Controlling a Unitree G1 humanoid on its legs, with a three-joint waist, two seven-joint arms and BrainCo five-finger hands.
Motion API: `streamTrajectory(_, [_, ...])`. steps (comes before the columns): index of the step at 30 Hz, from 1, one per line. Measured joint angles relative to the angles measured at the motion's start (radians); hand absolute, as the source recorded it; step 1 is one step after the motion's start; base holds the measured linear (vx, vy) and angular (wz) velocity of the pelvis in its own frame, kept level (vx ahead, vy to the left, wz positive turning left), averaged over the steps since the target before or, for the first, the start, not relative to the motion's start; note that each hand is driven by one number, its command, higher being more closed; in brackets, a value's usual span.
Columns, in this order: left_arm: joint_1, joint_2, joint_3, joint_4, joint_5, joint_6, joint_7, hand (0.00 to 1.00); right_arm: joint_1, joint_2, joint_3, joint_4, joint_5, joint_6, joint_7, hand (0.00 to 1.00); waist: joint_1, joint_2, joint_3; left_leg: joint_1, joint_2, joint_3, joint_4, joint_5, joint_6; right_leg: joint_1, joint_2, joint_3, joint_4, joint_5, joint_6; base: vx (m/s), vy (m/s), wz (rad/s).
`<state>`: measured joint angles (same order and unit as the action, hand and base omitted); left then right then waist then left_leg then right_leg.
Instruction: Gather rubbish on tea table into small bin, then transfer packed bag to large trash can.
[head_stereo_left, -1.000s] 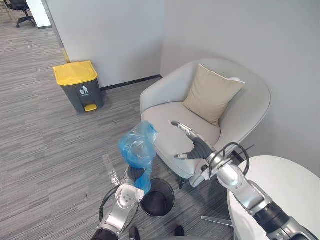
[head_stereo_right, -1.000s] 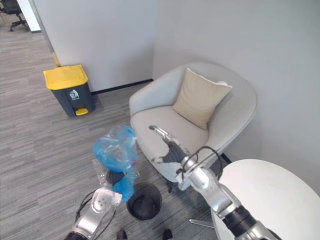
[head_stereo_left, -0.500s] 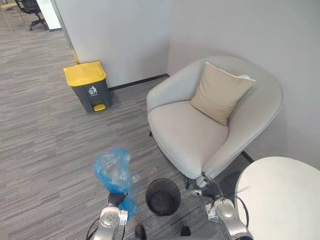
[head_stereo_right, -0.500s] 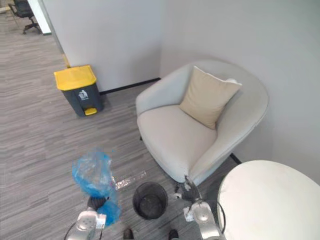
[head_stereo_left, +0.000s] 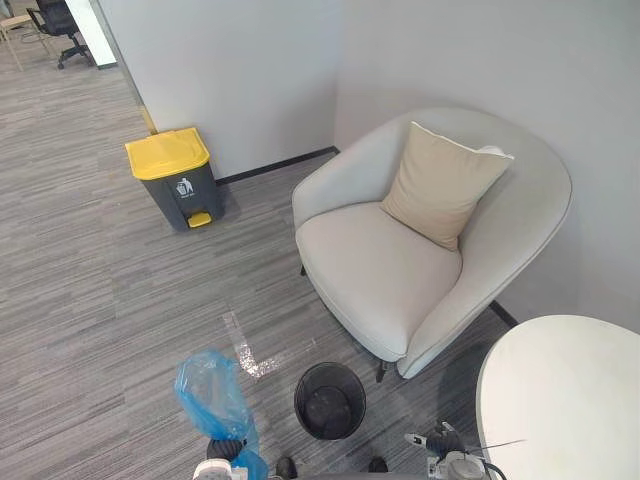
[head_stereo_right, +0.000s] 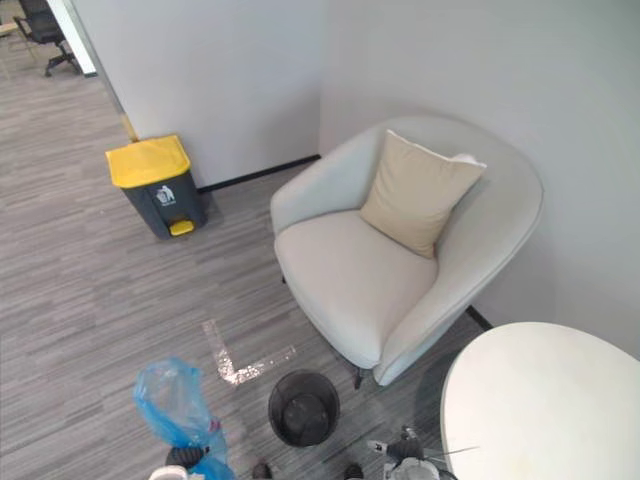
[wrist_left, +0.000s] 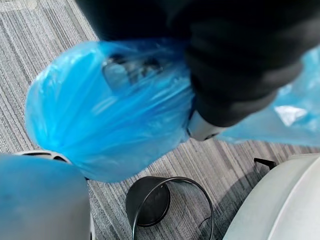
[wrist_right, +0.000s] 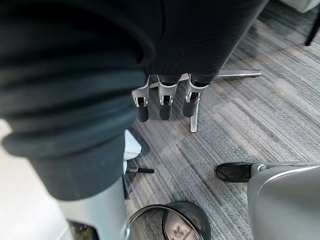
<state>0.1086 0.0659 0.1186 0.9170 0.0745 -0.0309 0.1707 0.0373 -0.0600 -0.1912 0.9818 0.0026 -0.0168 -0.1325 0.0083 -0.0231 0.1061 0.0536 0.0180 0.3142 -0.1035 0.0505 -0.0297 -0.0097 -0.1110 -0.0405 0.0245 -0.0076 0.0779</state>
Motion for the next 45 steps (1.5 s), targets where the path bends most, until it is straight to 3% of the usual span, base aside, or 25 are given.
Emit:
streamTrajectory(2, [-0.017, -0.007, 0.019, -0.001, -0.001, 0.000, 0.000, 1.00, -0.019, 0.029, 0.002, -0.020, 0.000, 0.001, -0.006, 0.00, 0.000, -0.016, 0.016, -0.037, 0.007, 0.022, 0.034, -0.010, 0.005, -0.044, 0.001, 0.019, 0.022, 0.006, 0.000, -0.08, 0.001, -0.37])
streamTrajectory(5, [-0.039, -0.010, 0.017, -0.017, -0.019, -0.001, 0.002, 1.00, -0.038, 0.066, 0.006, -0.043, 0.000, 0.012, -0.012, 0.00, 0.006, -0.038, 0.031, -0.120, 0.043, 0.071, 0.177, -0.082, 0.012, -0.108, 0.002, 0.044, 0.068, 0.014, 0.003, -0.10, -0.022, -0.39])
streamTrajectory(7, [-0.048, -0.022, 0.018, -0.056, -0.021, -0.002, 0.003, 1.00, -0.039, 0.076, 0.006, -0.074, 0.000, 0.016, -0.020, 0.00, 0.007, -0.028, 0.042, -0.171, 0.089, 0.084, 0.279, -0.137, 0.028, -0.152, 0.006, -0.006, 0.141, 0.013, -0.003, -0.13, -0.048, -0.25])
streamTrajectory(8, [-0.061, -0.023, 0.017, -0.066, -0.023, -0.004, 0.004, 1.00, -0.039, 0.078, 0.006, -0.077, -0.001, 0.018, -0.028, 0.00, 0.007, -0.021, 0.049, -0.193, 0.111, 0.084, 0.317, -0.147, 0.034, -0.207, -0.001, -0.064, 0.308, -0.046, -0.051, -0.13, -0.050, 0.04])
streamTrajectory(9, [-0.067, -0.022, 0.016, -0.074, -0.025, -0.004, 0.004, 1.00, -0.037, 0.081, 0.006, -0.077, 0.000, 0.022, -0.031, 0.00, 0.007, -0.016, 0.056, -0.193, 0.120, 0.076, 0.331, -0.151, 0.033, -0.236, -0.017, -0.090, 0.475, -0.102, -0.059, -0.09, -0.059, 0.18])
streamTrajectory(11, [-0.063, -0.021, 0.012, -0.095, -0.028, -0.005, 0.004, 1.00, -0.019, 0.091, 0.006, -0.097, 0.000, 0.023, -0.037, 0.00, 0.011, -0.030, 0.050, -0.198, 0.123, 0.047, 0.354, -0.151, 0.031, -0.221, -0.046, -0.087, 0.686, -0.167, -0.042, -0.04, -0.123, 0.34])
streamTrajectory(12, [-0.059, -0.020, 0.012, -0.104, -0.028, -0.005, 0.004, 1.00, -0.016, 0.096, 0.005, -0.107, 0.000, 0.022, -0.037, 0.00, 0.017, -0.038, 0.049, -0.204, 0.123, 0.043, 0.364, -0.150, 0.029, -0.210, -0.052, -0.077, 0.714, -0.172, -0.036, -0.05, -0.203, 0.37])
streamTrajectory(13, [-0.057, -0.021, 0.013, -0.115, -0.028, -0.005, 0.004, 1.00, -0.015, 0.103, 0.002, -0.113, 0.000, 0.018, -0.039, 0.00, 0.029, -0.066, 0.037, -0.245, 0.124, 0.030, 0.411, -0.140, 0.013, -0.200, -0.061, -0.048, 0.737, -0.213, 0.007, -0.05, -0.235, 0.30])
streamTrajectory(15, [-0.057, -0.042, 0.020, -0.119, -0.029, -0.003, 0.004, 1.00, -0.025, 0.100, -0.004, -0.127, 0.000, 0.016, -0.041, 0.00, 0.042, -0.046, 0.049, -0.263, 0.133, 0.014, 0.427, -0.125, 0.001, -0.199, -0.030, -0.050, 0.711, -0.222, 0.014, -0.06, -0.191, 0.21])
streamTrajectory(16, [-0.045, -0.072, 0.017, -0.130, -0.029, -0.004, 0.004, 1.00, -0.022, 0.085, -0.006, -0.145, 0.000, 0.015, -0.045, 0.00, 0.057, -0.029, 0.049, -0.265, 0.152, 0.005, 0.403, -0.093, -0.006, -0.162, -0.002, -0.037, 0.640, -0.262, 0.013, -0.11, -0.187, 0.15])
streamTrajectory(17, [-0.033, -0.080, 0.011, -0.155, -0.029, -0.008, 0.005, 1.00, -0.019, 0.088, -0.006, -0.145, 0.000, 0.013, -0.046, 0.00, 0.060, -0.033, 0.046, -0.289, 0.149, 0.002, 0.407, -0.082, -0.020, -0.144, 0.003, -0.029, 0.585, -0.314, -0.010, -0.17, -0.268, 0.19])
streamTrajectory(19, [-0.047, -0.082, 0.002, -0.156, -0.030, -0.006, 0.007, 1.00, -0.036, 0.089, -0.003, -0.144, 0.001, 0.013, -0.048, 0.00, 0.063, -0.023, 0.047, -0.345, 0.165, -0.023, 0.431, -0.066, -0.037, -0.142, 0.029, -0.044, 0.511, -0.352, -0.051, -0.23, -0.254, 0.22])
streamTrajectory(20, [-0.054, -0.083, -0.019, -0.155, -0.032, -0.006, 0.010, 1.00, -0.047, 0.090, 0.005, -0.145, 0.003, 0.009, -0.053, 0.00, 0.060, 0.014, 0.058, -0.383, 0.190, -0.060, 0.429, -0.035, -0.051, -0.135, 0.067, -0.076, 0.452, -0.344, -0.072, -0.21, -0.149, 0.27])
streamTrajectory(23, [-0.039, -0.095, -0.052, -0.154, -0.038, -0.006, 0.022, 1.00, -0.028, 0.100, 0.012, -0.142, 0.010, 0.012, -0.070, 0.00, 0.058, 0.029, 0.063, -0.360, 0.195, -0.108, 0.318, 0.067, -0.077, -0.128, 0.082, -0.155, 0.450, -0.319, -0.114, -0.25, -0.154, 0.55])
streamTrajectory(25, [-0.048, -0.100, -0.065, -0.160, -0.037, -0.006, 0.022, 1.00, -0.034, 0.099, 0.007, -0.143, 0.017, 0.011, -0.080, 0.00, 0.051, 0.018, 0.072, -0.371, 0.190, -0.106, 0.391, 0.023, -0.055, -0.133, 0.057, -0.216, 0.420, -0.294, -0.144, -0.22, -0.083, 0.51])
streamTrajectory(27, [-0.055, -0.099, -0.065, -0.159, -0.036, -0.005, 0.022, 1.00, -0.038, 0.089, 0.008, -0.144, 0.017, 0.010, -0.084, 0.00, 0.049, 0.012, 0.076, -0.373, 0.184, -0.101, 0.516, -0.081, -0.024, -0.140, 0.032, -0.254, 0.404, -0.272, -0.147, -0.20, -0.012, 0.48])
streamTrajectory(28, [-0.059, -0.100, -0.067, -0.159, -0.035, -0.005, 0.022, 1.00, -0.036, 0.087, 0.008, -0.144, 0.017, 0.010, -0.084, 0.00, 0.045, 0.012, 0.075, -0.364, 0.194, -0.083, 0.587, -0.138, -0.018, -0.142, 0.019, -0.282, 0.380, -0.250, -0.144, -0.20, 0.044, 0.52])
streamTrajectory(31, [-0.071, -0.100, -0.069, -0.149, -0.026, -0.004, 0.022, 1.00, -0.033, 0.089, -0.002, -0.142, 0.019, 0.009, -0.083, 0.00, 0.034, 0.018, 0.071, -0.299, 0.244, 0.007, 0.651, -0.234, -0.009, -0.145, -0.010, -0.349, 0.331, -0.202, -0.123, -0.15, 0.145, 0.85])
streamTrajectory(32, [-0.082, -0.100, -0.074, -0.131, -0.024, -0.003, 0.021, 1.00, -0.027, 0.089, -0.007, -0.141, 0.020, 0.008, -0.083, 0.00, 0.028, 0.023, 0.068, -0.250, 0.252, 0.048, 0.614, -0.261, -0.024, -0.144, -0.023, -0.373, 0.315, -0.187, -0.103, -0.10, 0.186, 0.93])
streamTrajectory(33, [-0.097, -0.098, -0.079, -0.109, -0.017, -0.003, 0.021, 1.00, -0.022, 0.084, -0.021, -0.133, 0.025, 0.008, -0.082, 0.00, 0.018, 0.035, 0.064, -0.205, 0.233, 0.061, 0.497, -0.273, -0.083, -0.145, -0.020, -0.379, 0.290, -0.168, -0.077, -0.11, 0.206, 0.86])
streamTrajectory(34, [-0.099, -0.085, -0.086, -0.090, -0.017, -0.002, 0.021, 1.00, -0.035, 0.087, -0.030, -0.114, 0.038, 0.008, -0.081, 0.00, 0.017, 0.028, 0.064, -0.193, 0.210, 0.062, 0.442, -0.264, -0.090, -0.142, -0.024, -0.373, 0.267, -0.154, -0.061, -0.09, 0.205, 0.56])
streamTrajectory(36, [-0.090, -0.042, -0.111, -0.056, -0.015, 0.001, 0.021, 1.00, -0.051, 0.109, -0.032, -0.080, 0.040, 0.008, -0.077, 0.00, 0.017, 0.006, 0.048, -0.172, 0.150, 0.060, 0.352, -0.214, -0.065, -0.116, -0.030, -0.340, 0.167, -0.090, -0.037, -0.06, 0.212, 0.23])
streamTrajectory(40, [-0.077, 0.007, -0.109, -0.035, 0.003, 0.001, 0.022, 1.00, -0.069, 0.098, -0.033, -0.035, 0.039, 0.004, -0.075, 0.00, 0.017, 0.008, 0.047, -0.171, 0.107, 0.054, 0.352, -0.209, -0.048, -0.081, -0.048, -0.321, 0.086, -0.028, -0.016, -0.04, 0.143, 0.00])
streamTrajectory(43, [-0.075, 0.021, -0.107, -0.017, 0.003, 0.000, 0.022, 1.00, -0.079, 0.097, -0.034, -0.014, 0.039, 0.005, -0.074, 0.00, 0.017, 0.007, 0.048, -0.177, 0.100, 0.043, 0.376, -0.224, -0.028, -0.080, -0.052, -0.322, 0.097, -0.032, -0.013, -0.03, 0.063, 0.01])
streamTrajectory(45, [-0.075, 0.020, -0.105, -0.018, 0.003, 0.000, 0.022, 1.00, -0.080, 0.090, -0.036, -0.009, 0.038, 0.005, -0.075, 0.00, 0.018, 0.008, 0.049, -0.186, 0.096, 0.029, 0.416, -0.268, -0.020, -0.102, -0.079, -0.322, 0.165, -0.092, 0.008, -0.02, 0.063, 0.08])
